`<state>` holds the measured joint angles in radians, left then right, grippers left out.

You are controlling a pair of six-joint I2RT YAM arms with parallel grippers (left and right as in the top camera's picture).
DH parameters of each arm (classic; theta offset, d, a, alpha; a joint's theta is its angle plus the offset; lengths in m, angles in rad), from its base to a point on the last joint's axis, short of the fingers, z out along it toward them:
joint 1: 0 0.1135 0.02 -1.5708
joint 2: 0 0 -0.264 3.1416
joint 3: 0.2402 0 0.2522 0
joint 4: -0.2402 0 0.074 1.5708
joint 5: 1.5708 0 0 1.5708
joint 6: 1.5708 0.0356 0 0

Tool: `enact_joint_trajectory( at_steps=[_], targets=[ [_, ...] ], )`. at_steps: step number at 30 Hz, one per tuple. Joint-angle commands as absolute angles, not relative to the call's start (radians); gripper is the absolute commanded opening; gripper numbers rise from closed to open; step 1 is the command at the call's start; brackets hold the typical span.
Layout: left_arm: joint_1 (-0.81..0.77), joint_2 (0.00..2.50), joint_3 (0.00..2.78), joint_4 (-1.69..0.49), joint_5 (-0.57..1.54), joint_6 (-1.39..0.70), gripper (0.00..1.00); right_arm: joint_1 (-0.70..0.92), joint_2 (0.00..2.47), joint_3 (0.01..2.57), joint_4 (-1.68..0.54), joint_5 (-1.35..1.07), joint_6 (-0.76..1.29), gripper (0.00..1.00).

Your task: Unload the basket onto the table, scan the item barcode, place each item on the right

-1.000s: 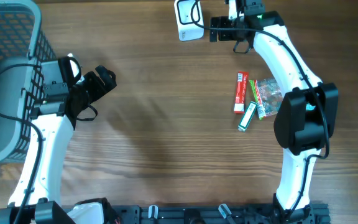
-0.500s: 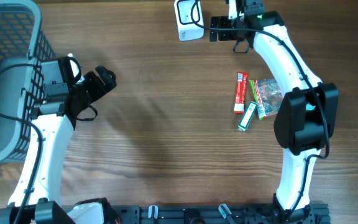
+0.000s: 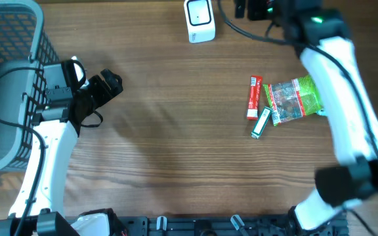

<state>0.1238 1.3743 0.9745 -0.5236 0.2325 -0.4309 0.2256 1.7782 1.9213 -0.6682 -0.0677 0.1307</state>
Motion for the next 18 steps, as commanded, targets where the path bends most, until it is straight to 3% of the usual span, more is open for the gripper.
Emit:
enact_joint_trajectory(
  at_steps=[1, 8, 18],
  targets=[
    [0.127, 1.378, 0.974, -0.521, 0.234, -0.422, 1.0, 0.226, 1.623, 1.938, -0.667, -0.073, 0.131, 1.0],
    [0.127, 1.378, 0.974, -0.521, 0.234, -0.422, 1.0, 0.226, 1.379, 1.938, -0.687, -0.038, 0.13, 1.0],
    [0.127, 1.378, 0.974, -0.521, 0.234, -0.422, 1.0, 0.222, 0.99, 1.854, -1.01, 0.068, 0.13, 1.0]
  ],
)
